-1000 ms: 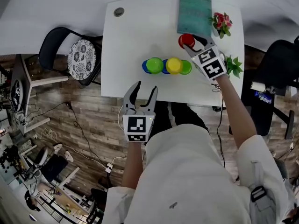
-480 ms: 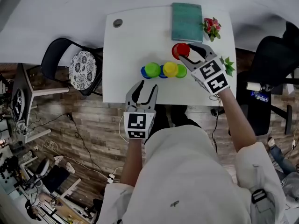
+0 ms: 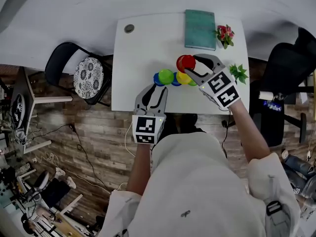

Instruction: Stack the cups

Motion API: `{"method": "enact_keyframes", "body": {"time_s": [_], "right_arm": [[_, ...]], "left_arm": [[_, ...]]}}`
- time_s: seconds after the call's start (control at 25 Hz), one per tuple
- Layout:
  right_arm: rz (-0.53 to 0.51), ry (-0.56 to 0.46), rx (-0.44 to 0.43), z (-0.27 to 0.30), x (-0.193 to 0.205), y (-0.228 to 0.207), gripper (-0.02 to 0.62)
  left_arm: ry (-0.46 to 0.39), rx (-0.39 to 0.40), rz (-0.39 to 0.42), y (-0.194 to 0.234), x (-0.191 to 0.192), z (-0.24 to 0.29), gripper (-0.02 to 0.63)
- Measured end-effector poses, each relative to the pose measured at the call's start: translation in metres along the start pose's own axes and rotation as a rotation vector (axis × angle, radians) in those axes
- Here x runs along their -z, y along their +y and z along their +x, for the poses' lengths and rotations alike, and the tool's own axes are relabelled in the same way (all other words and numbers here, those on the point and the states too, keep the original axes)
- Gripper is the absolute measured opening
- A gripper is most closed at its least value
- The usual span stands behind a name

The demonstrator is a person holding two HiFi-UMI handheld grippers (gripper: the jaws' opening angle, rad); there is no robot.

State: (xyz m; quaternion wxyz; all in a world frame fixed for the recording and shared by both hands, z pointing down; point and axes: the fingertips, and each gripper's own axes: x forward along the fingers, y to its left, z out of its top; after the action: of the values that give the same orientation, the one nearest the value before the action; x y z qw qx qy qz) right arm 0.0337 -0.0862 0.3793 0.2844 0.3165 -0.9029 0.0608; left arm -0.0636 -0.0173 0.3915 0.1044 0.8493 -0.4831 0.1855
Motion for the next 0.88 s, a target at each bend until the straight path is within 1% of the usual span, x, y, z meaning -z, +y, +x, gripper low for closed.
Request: {"method": "enact_keyframes", "body": {"time_s": [0.24,0.56,0.88], "right_arm": [[-0.017,0.014,-0.022,0.007,-0.004,0.016,0.212],[-0.025,0.035,-0.053,0.018,-0.004,0.034,0.212],[-0.041,0.064,-0.072,0.032,0.002,0.046,0.212]], "left_arm": [[-0.016,0.015,0.001,0.007,-0.003,-0.001,0.11],[-0.015,0.034,0.001,0.014,-0.002,0.0,0.069],[-0.014,0.043,-0.005,0.023,-0.001,0.002,0.049]]}}
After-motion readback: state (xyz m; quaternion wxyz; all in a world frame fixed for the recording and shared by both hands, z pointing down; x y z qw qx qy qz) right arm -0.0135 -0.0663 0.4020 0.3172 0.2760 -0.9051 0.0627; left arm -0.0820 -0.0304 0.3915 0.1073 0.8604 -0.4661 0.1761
